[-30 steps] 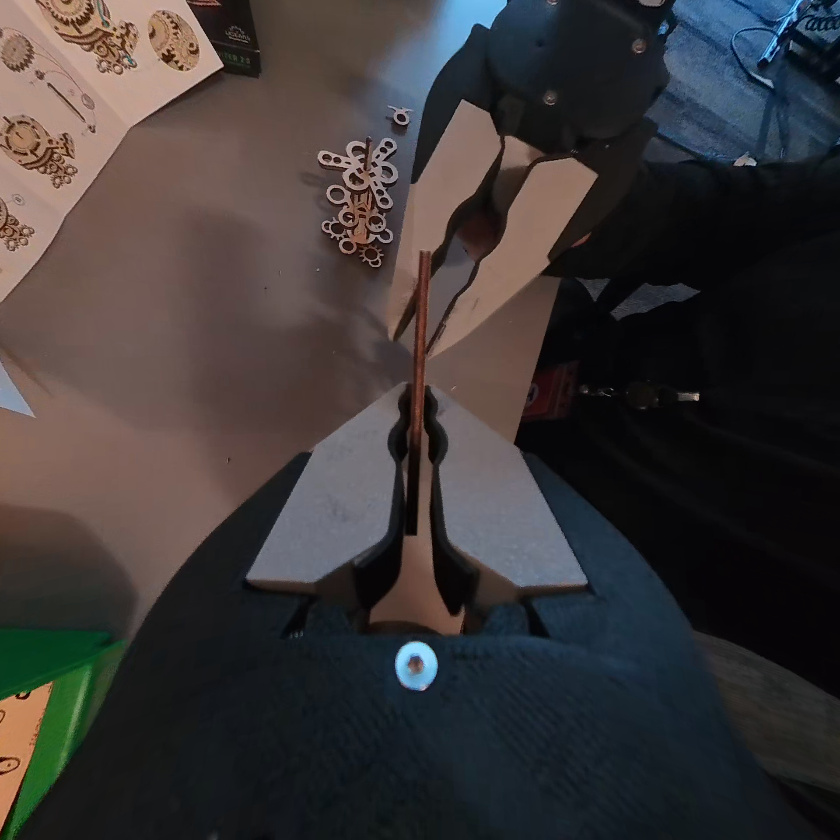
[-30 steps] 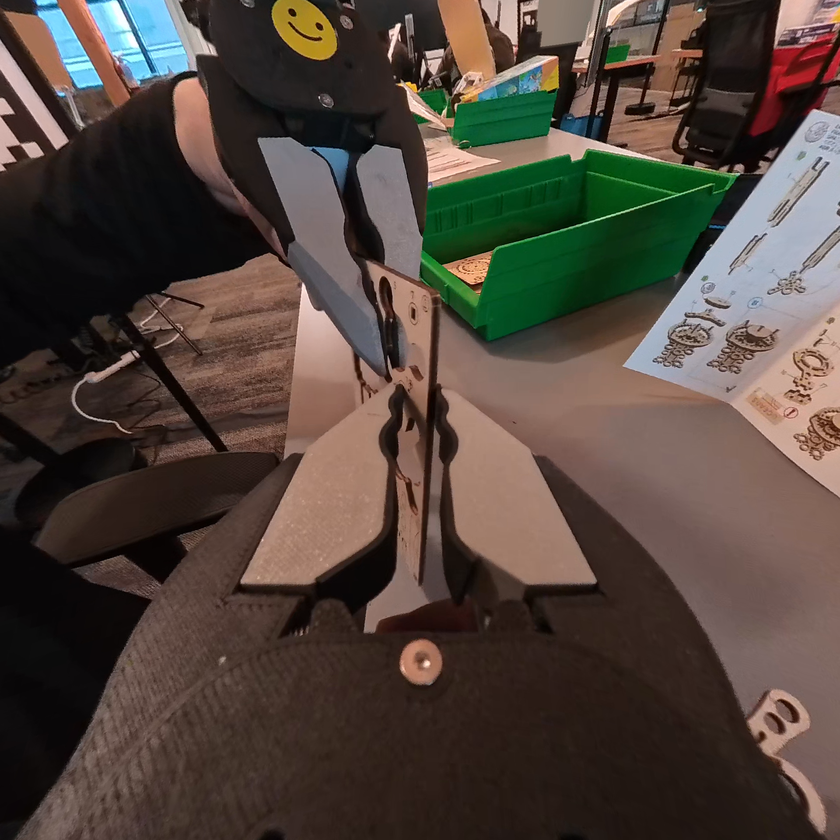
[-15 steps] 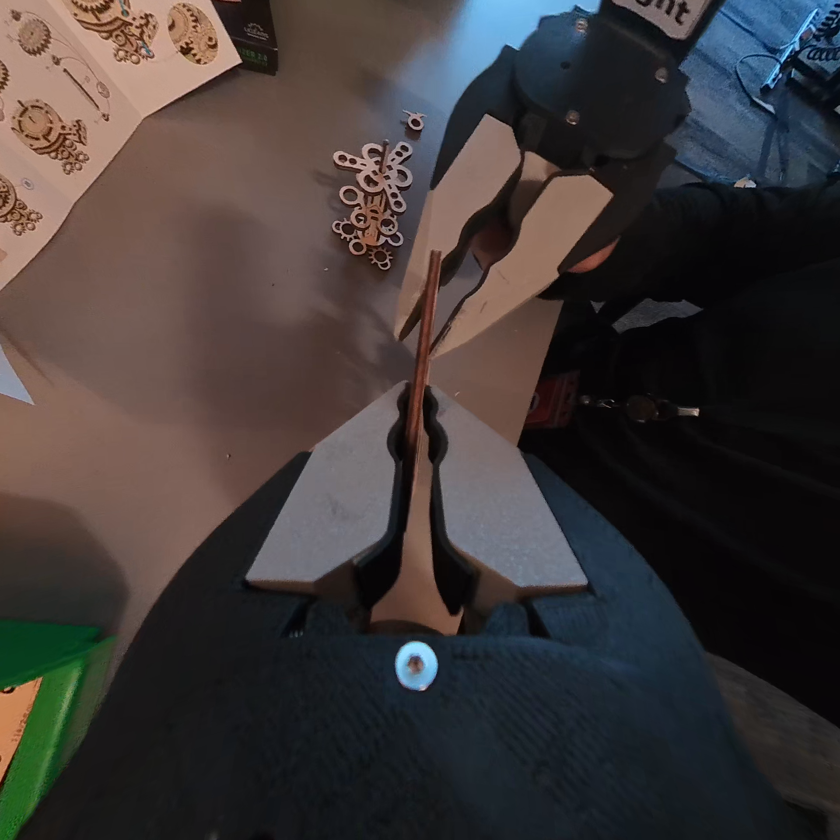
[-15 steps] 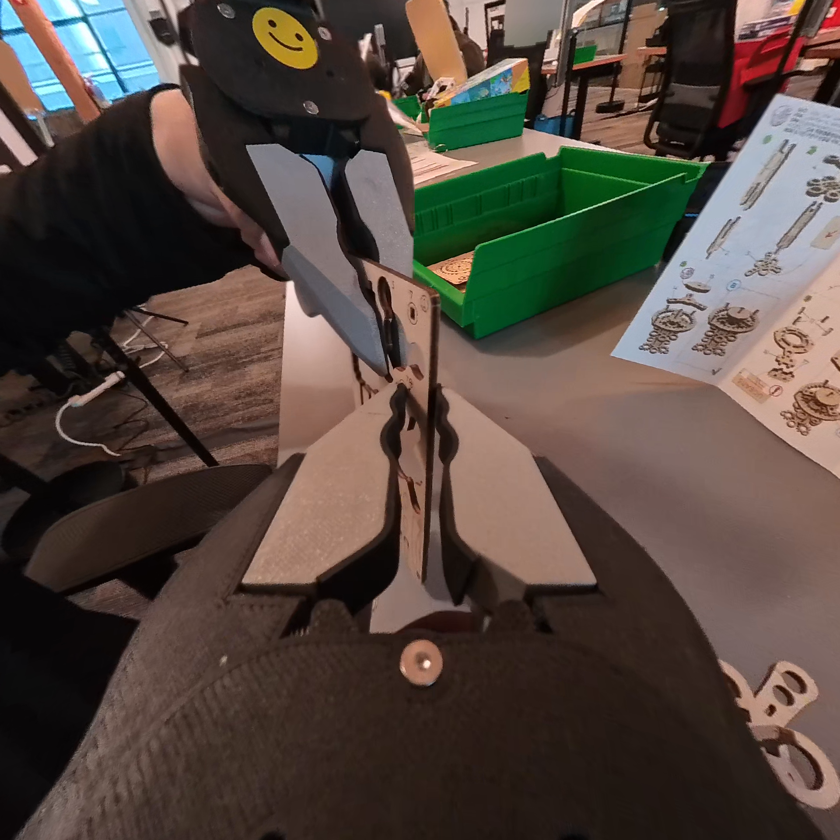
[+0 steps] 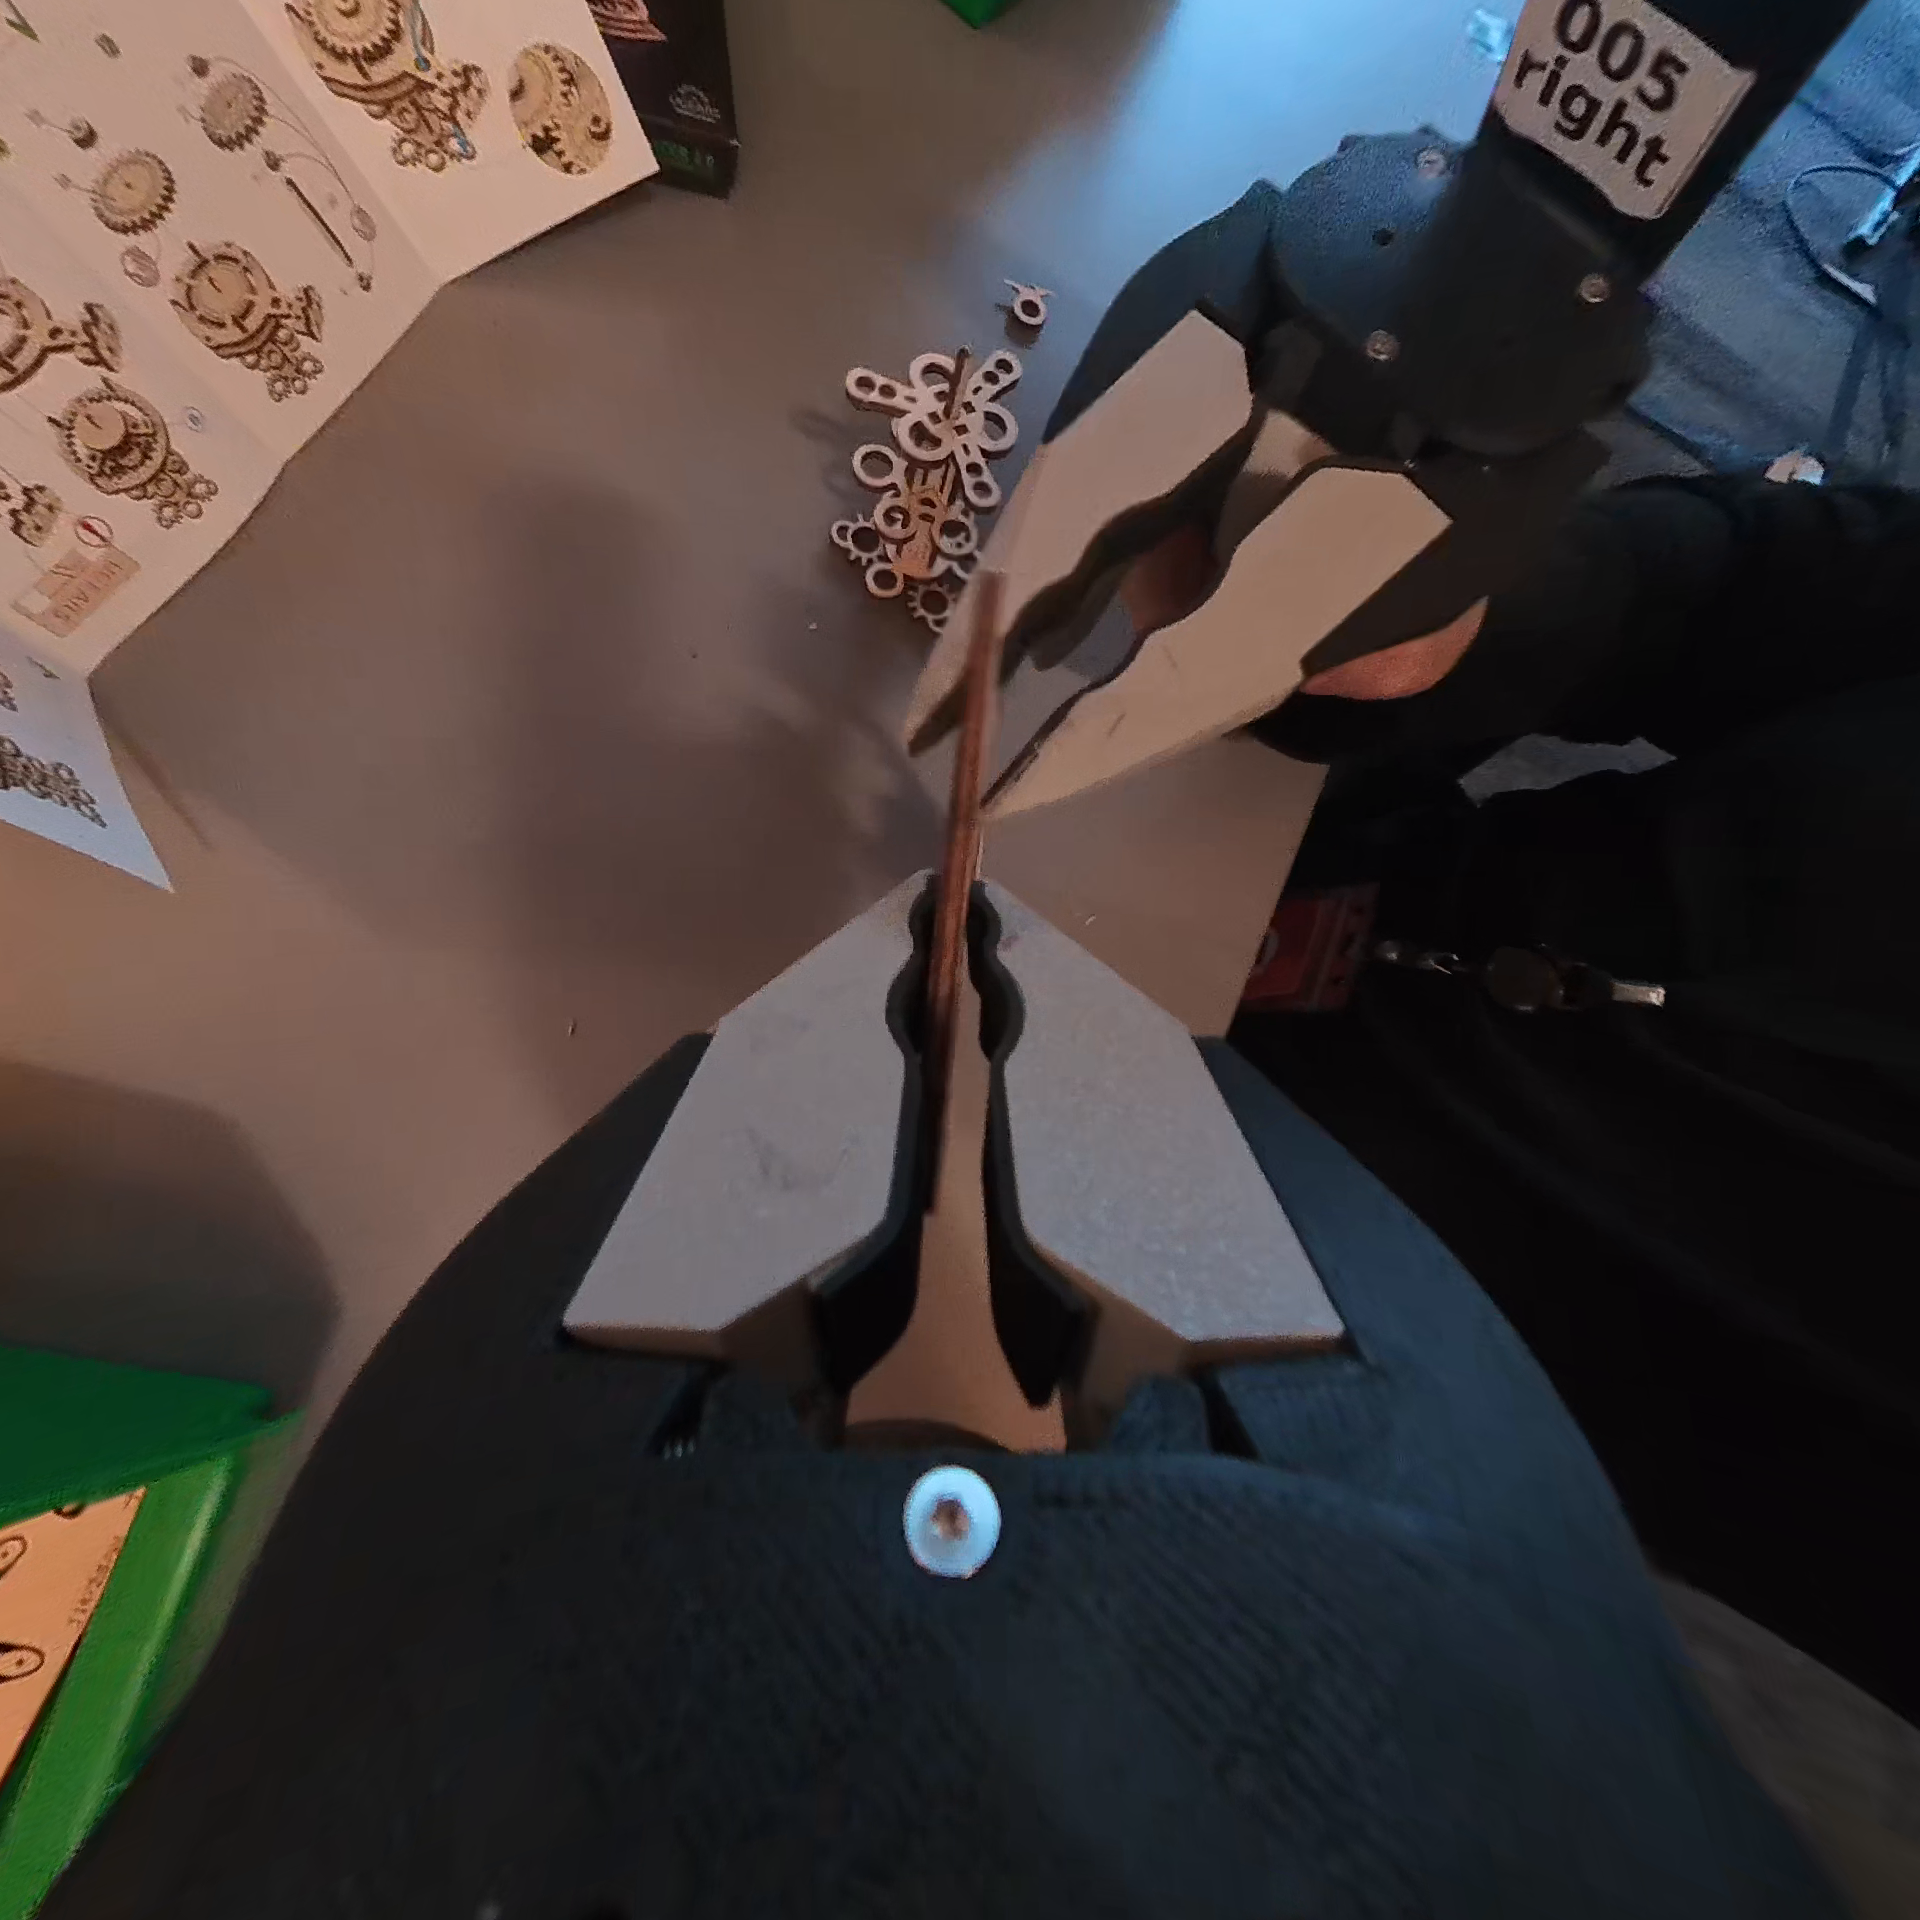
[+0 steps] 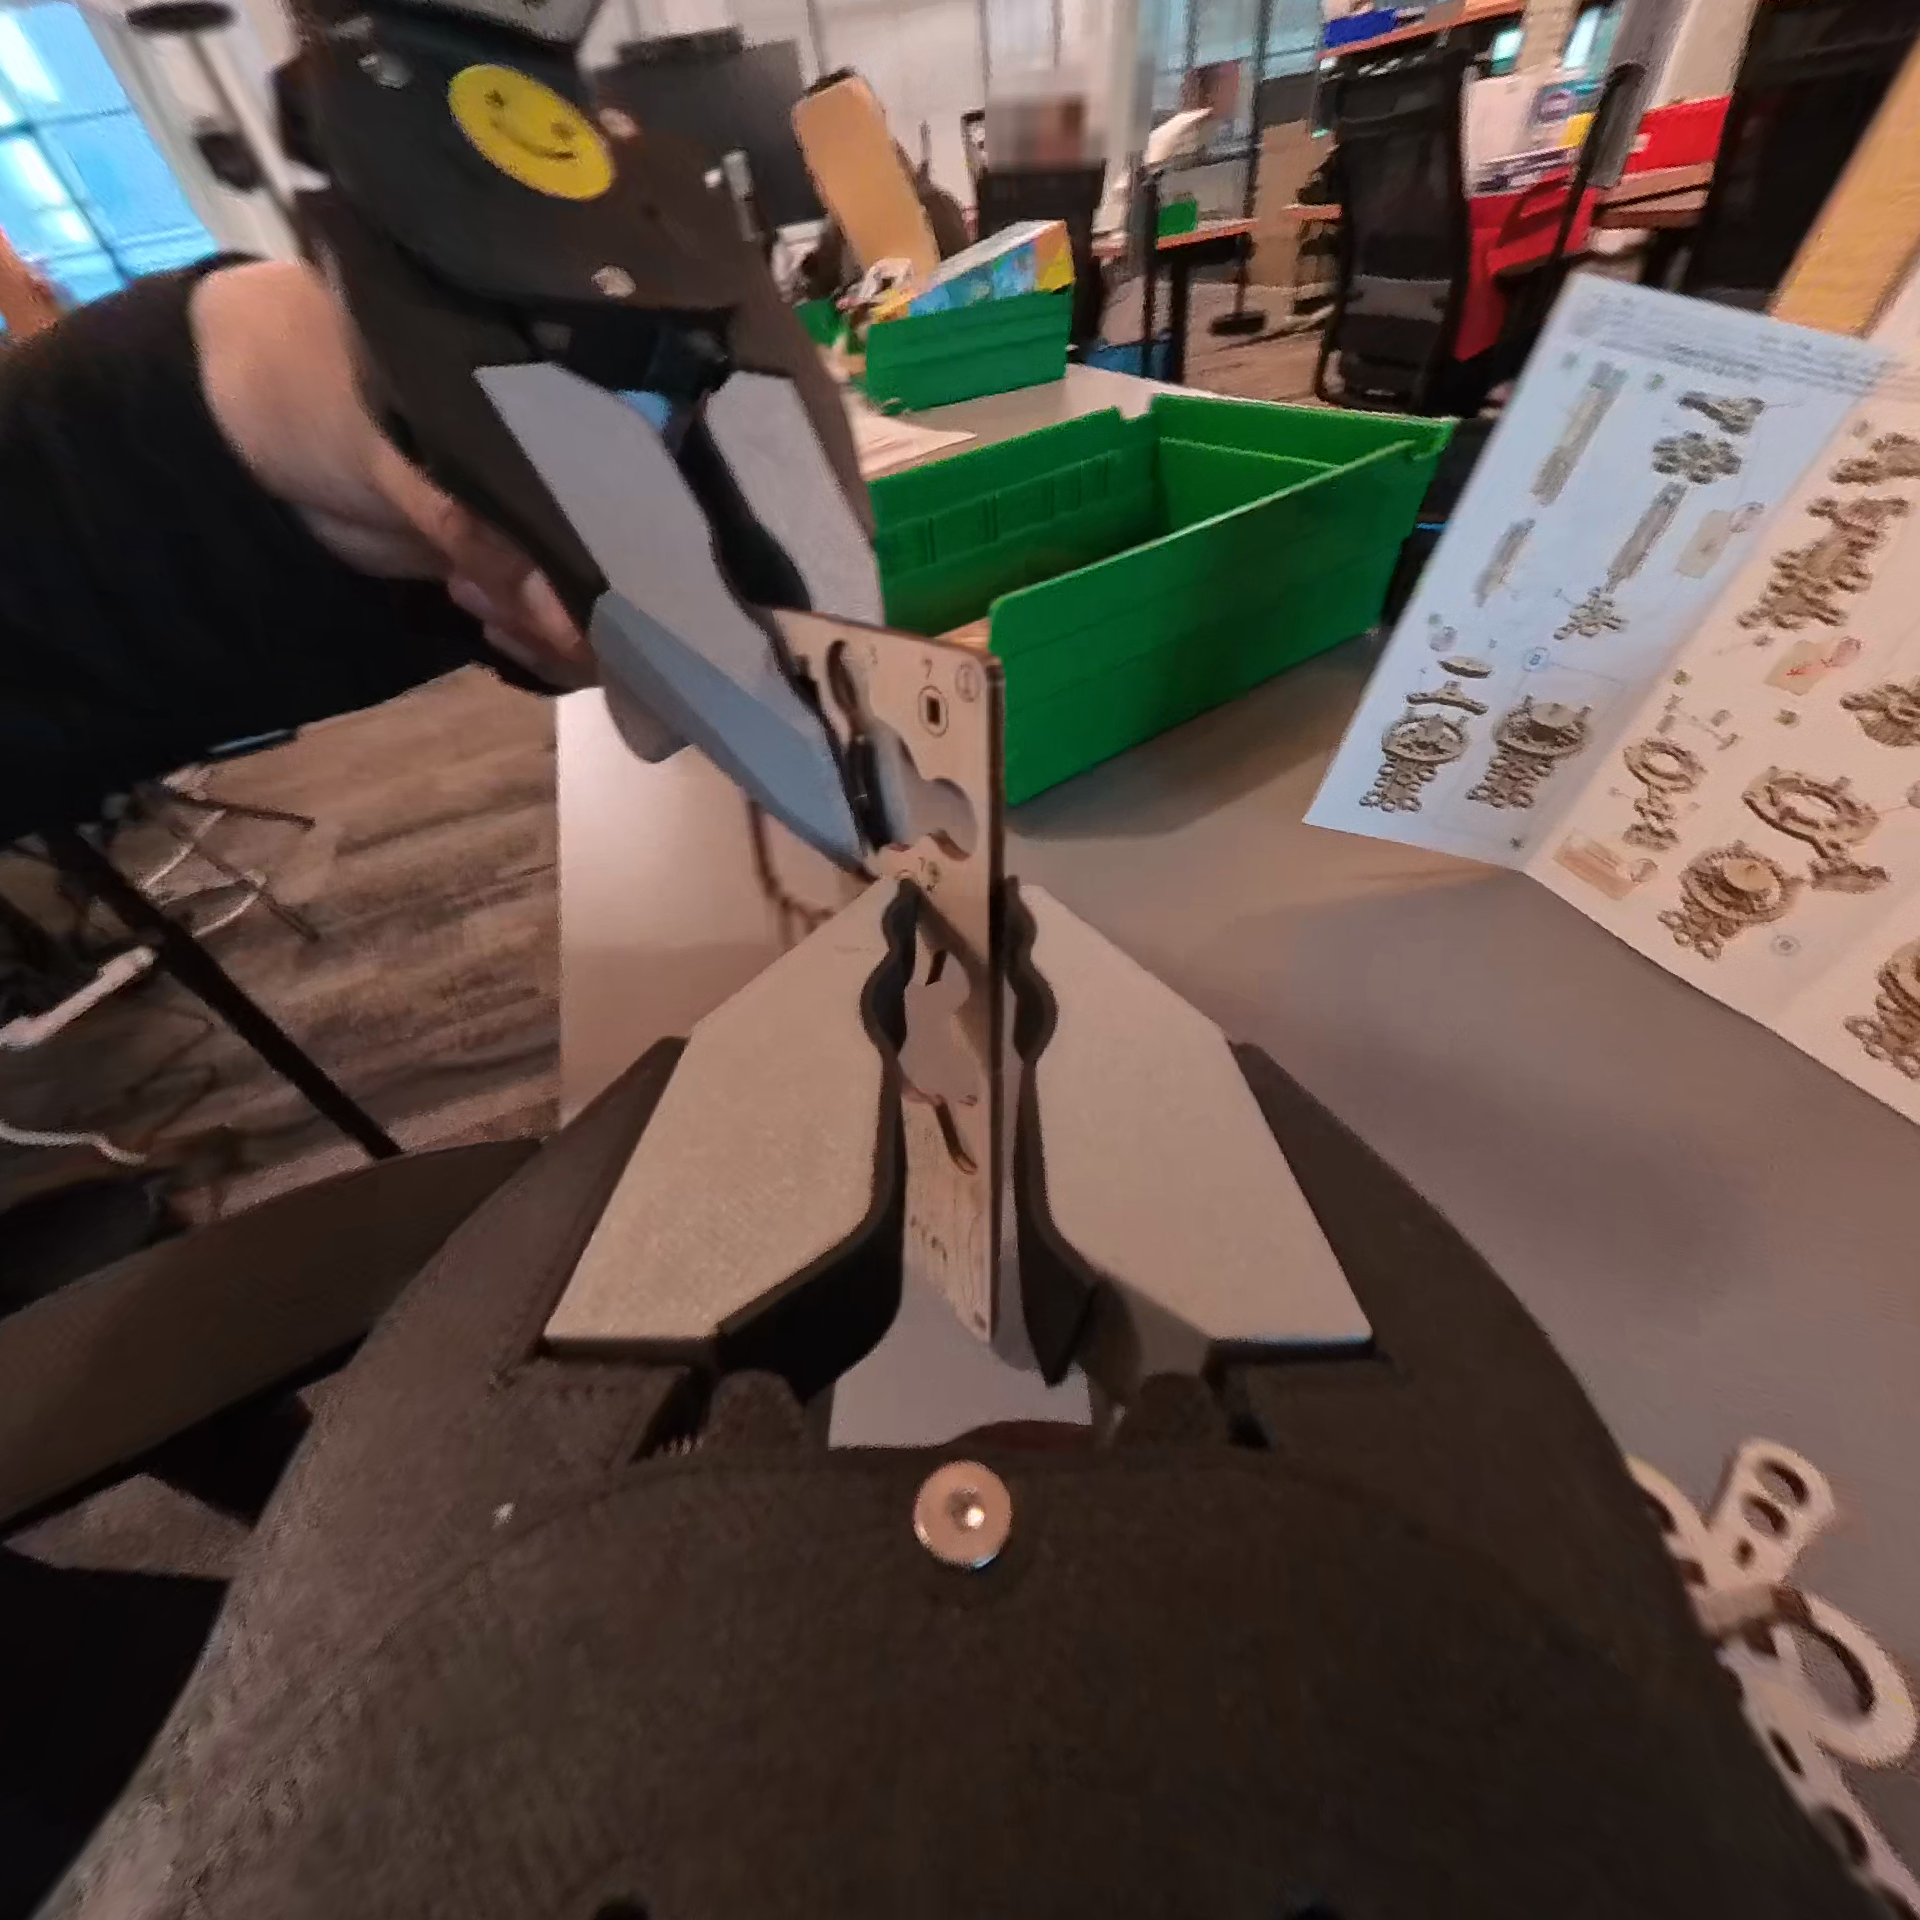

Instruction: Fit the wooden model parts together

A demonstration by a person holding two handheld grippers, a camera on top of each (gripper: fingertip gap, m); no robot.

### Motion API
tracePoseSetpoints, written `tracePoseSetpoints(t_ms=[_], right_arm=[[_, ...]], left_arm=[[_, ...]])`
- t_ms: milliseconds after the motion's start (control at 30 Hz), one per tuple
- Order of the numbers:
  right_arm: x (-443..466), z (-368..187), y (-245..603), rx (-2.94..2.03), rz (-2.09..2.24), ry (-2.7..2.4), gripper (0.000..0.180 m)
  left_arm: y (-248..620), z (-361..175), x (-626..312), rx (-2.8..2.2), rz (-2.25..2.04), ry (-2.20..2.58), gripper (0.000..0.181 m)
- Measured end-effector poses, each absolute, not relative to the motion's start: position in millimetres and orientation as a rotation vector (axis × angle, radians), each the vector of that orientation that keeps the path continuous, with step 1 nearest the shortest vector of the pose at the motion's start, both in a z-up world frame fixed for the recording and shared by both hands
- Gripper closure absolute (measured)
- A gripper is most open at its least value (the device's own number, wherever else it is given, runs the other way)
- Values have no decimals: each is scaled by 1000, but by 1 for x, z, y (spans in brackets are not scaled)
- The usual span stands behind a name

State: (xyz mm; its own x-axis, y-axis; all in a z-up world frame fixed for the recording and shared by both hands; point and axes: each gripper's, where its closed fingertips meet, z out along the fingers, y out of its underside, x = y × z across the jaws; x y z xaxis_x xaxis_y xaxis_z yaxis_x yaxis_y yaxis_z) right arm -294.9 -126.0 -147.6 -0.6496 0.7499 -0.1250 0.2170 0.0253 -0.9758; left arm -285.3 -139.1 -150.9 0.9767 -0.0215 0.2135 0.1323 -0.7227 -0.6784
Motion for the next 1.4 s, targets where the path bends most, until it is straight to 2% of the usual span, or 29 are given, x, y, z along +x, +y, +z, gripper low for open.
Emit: tracePoseSetpoints(t_ms=[167, 500, 967, 1400], right_arm=[[-296, -151, -119, -960, 1528, -1810, 164], [-297, -154, -121, -1011, 1642, -1811, 164], [-301, -156, -120, -1007, 1484, -1772, 164], [-301, -156, -119, -991, 1574, -1847, 164]], left_arm=[[-134, -154, -285, -2350, -303, -128, 181], [-134, -156, -283, -2324, -351, -160, 180], [-135, -159, -289, -2327, -330, -196, 180], [-131, -158, -288, -2312, -315, -190, 180]])
